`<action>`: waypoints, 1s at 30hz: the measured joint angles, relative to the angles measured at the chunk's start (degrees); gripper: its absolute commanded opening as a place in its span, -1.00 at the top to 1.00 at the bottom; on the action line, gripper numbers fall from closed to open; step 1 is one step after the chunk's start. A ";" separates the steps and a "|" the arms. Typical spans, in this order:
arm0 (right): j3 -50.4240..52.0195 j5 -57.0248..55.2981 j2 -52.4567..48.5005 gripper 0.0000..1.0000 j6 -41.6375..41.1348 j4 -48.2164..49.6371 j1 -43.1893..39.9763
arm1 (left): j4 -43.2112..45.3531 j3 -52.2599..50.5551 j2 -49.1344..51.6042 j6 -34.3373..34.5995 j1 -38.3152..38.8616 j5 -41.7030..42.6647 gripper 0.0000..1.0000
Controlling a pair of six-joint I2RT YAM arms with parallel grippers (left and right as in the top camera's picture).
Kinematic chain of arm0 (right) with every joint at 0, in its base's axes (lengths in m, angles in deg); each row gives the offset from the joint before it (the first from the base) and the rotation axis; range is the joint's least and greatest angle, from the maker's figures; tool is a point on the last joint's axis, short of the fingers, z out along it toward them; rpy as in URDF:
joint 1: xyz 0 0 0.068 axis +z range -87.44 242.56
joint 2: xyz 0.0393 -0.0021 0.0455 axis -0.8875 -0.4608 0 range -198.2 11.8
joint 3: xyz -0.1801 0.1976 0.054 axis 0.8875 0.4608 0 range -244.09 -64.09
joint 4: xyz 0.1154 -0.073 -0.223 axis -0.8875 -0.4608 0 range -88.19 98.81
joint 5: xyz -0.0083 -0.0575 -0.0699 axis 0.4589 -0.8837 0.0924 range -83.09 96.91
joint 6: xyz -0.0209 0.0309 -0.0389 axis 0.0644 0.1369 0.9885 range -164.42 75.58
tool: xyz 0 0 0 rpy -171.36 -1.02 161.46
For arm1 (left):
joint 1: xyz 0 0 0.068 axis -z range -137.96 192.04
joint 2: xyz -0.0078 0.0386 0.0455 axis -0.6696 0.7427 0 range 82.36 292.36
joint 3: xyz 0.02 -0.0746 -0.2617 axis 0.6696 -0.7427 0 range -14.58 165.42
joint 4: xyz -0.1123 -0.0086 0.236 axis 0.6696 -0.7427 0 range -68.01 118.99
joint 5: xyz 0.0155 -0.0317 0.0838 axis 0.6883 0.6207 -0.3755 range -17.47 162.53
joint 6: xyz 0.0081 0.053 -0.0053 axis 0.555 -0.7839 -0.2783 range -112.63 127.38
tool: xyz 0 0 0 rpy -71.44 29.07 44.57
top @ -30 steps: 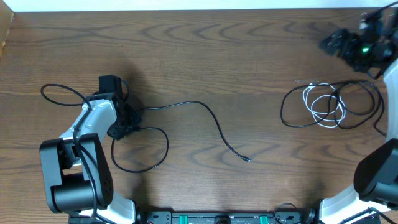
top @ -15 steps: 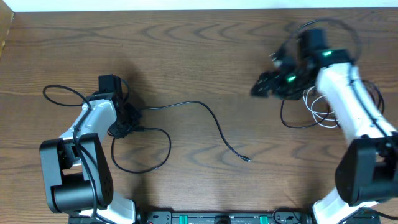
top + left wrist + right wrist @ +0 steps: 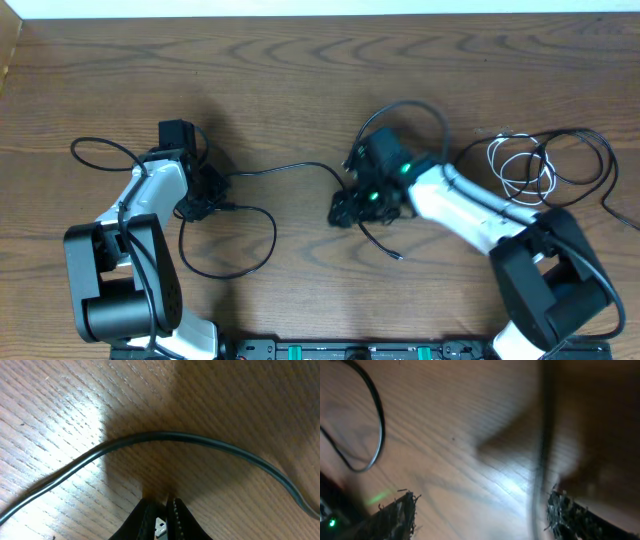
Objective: Untangle cables
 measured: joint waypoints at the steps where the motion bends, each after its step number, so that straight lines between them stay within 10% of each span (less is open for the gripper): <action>1: 0.87 -0.20 -0.04 -0.64 -1.55 1.44 1.11 | -0.07 0.00 0.00 0.00 0.00 0.02 0.70; 11: 4.22 1.75 -0.02 -0.56 -12.13 20.06 14.97 | -0.02 0.00 0.00 0.00 0.00 0.02 0.70; 30: 4.28 -14.62 -0.66 -0.50 -21.64 25.09 24.37 | 0.00 0.00 0.00 0.00 0.00 0.02 0.67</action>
